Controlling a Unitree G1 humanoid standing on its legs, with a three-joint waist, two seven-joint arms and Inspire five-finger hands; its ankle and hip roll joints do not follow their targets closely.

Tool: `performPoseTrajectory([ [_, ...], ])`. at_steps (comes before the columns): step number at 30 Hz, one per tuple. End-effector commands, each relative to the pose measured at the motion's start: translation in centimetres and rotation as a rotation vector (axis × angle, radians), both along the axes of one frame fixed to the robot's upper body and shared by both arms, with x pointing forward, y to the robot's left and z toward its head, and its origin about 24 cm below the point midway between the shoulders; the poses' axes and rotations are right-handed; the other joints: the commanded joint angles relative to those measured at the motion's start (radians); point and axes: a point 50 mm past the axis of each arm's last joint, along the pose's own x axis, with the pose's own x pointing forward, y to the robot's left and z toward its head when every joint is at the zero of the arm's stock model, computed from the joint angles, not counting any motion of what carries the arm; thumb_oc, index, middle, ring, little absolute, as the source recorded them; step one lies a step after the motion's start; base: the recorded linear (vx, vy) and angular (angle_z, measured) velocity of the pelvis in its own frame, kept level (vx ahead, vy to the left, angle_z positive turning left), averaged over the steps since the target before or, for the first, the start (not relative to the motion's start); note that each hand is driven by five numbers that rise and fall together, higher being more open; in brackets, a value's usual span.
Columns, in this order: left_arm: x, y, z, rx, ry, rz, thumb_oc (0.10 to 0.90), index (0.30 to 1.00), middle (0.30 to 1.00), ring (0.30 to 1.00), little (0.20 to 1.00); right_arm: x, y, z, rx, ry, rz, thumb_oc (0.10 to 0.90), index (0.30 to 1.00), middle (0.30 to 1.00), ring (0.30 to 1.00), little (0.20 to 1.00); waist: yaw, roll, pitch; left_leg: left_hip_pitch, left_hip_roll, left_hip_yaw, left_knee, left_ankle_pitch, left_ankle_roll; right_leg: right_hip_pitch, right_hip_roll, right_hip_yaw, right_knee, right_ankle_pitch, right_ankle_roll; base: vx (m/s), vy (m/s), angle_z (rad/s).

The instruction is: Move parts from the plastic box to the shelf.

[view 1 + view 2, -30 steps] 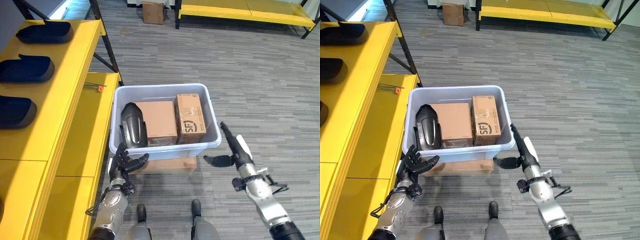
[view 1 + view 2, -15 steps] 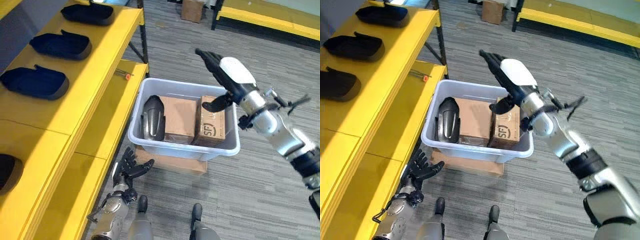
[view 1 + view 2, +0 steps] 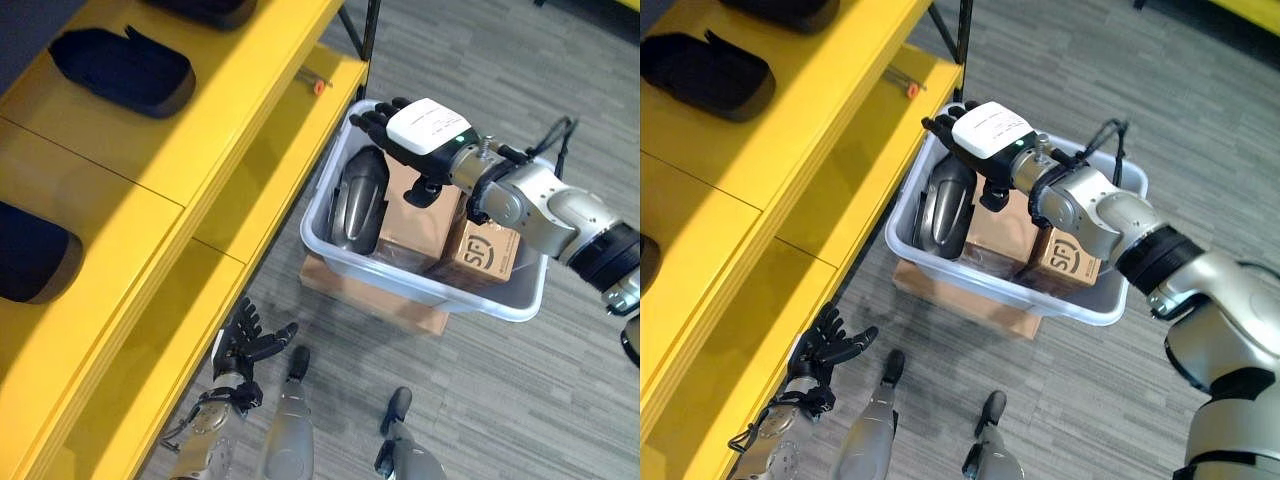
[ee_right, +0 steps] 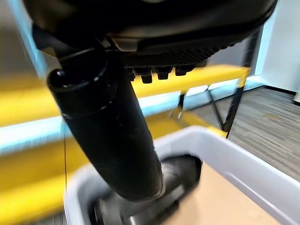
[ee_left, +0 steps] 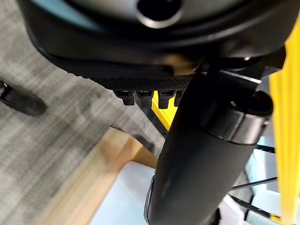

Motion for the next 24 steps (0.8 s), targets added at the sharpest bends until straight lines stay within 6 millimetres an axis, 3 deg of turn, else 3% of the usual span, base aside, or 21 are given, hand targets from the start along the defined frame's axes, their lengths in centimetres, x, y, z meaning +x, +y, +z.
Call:
performPoseTrajectory([
  [1,1.6,-0.2,4.8,0.010,-0.253,-0.061,0.900,1.000,1.000,1.000,1.000,-1.5,0.4,7.4,-0.075,-0.228,0.025,0.900,1.000,1.000,1.000,1.000,0.009,-0.013,-0.009,-0.031,0.056,-0.016,0.046,0.003,-0.013,0.077,-0.080,0.024,0.182,-0.090,0.038,-0.02,-0.011,0.13],
  [14,2.3,-0.9,5.6,0.031,-0.288,-0.106,0.900,1.000,1.000,1.000,1.000,-1.6,-2.5,7.4,-0.234,-0.219,-0.087,0.900,1.000,1.000,1.000,1.000,0.004,0.046,0.044,-0.138,0.019,-0.054,0.122,-0.013,-0.004,-0.036,-0.097,0.034,0.302,-0.142,0.031,-0.02,-0.013,0.10],
  [24,2.3,-1.2,5.7,0.022,-0.292,-0.113,0.900,1.000,1.000,1.000,1.000,-1.6,-4.1,8.1,-0.240,-0.231,-0.143,0.900,1.000,1.000,1.000,1.000,-0.001,0.052,0.056,-0.153,0.009,-0.061,0.112,-0.005,-0.003,-0.045,-0.100,0.025,0.304,-0.136,0.034,0.00,-0.010,0.06],
])
